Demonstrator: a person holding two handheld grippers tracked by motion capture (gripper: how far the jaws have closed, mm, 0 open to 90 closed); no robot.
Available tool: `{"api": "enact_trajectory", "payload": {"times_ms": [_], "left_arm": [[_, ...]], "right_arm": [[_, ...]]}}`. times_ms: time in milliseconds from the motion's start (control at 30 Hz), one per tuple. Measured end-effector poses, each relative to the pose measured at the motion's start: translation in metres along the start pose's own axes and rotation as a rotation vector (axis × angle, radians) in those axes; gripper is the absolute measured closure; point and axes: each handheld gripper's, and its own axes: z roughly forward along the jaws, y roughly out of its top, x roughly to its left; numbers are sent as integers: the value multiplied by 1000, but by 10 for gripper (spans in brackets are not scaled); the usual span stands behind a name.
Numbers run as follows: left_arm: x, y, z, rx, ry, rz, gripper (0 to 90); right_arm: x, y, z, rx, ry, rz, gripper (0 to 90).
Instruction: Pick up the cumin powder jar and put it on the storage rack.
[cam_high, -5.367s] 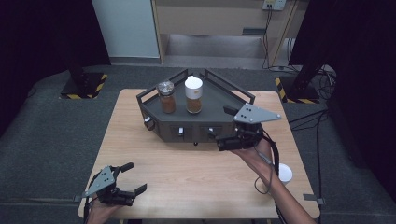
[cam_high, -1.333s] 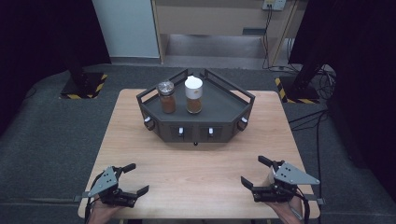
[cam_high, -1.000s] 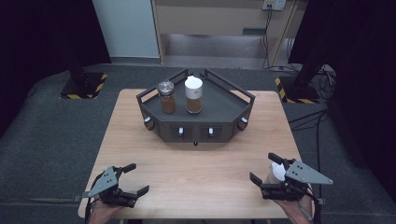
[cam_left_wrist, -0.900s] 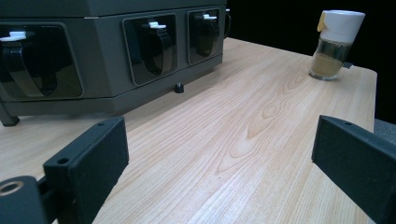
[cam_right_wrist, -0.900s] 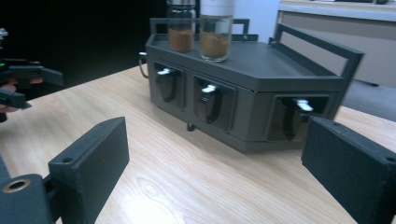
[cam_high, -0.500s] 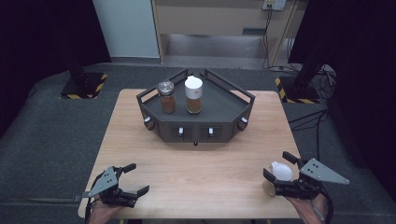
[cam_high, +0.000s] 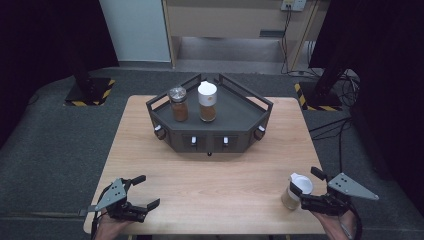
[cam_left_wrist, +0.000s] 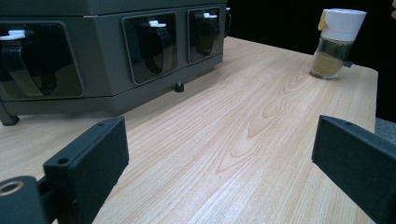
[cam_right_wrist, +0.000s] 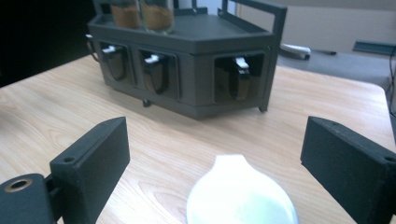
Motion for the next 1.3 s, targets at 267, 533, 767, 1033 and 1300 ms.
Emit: {"api": "enact_trajectory", "payload": {"times_ms": [267,533,767,1033,1300], "left_arm": [[0,0,0,1,0,1,29],[0,0,0,3,1,2,29],[0,0,0,3,0,2,29],[0,0,0,3,0,1,29],[0,0,0,3,0,2,29]], "right_arm": [[-3,-12,3,22,-14,37,82],[-4,-22,8,58,-29,48,100],[-5,-29,13,85,-29,64,131],[-9,-35,18,96,-13,86,217],[0,-33,18,96,-53,46,293]]}}
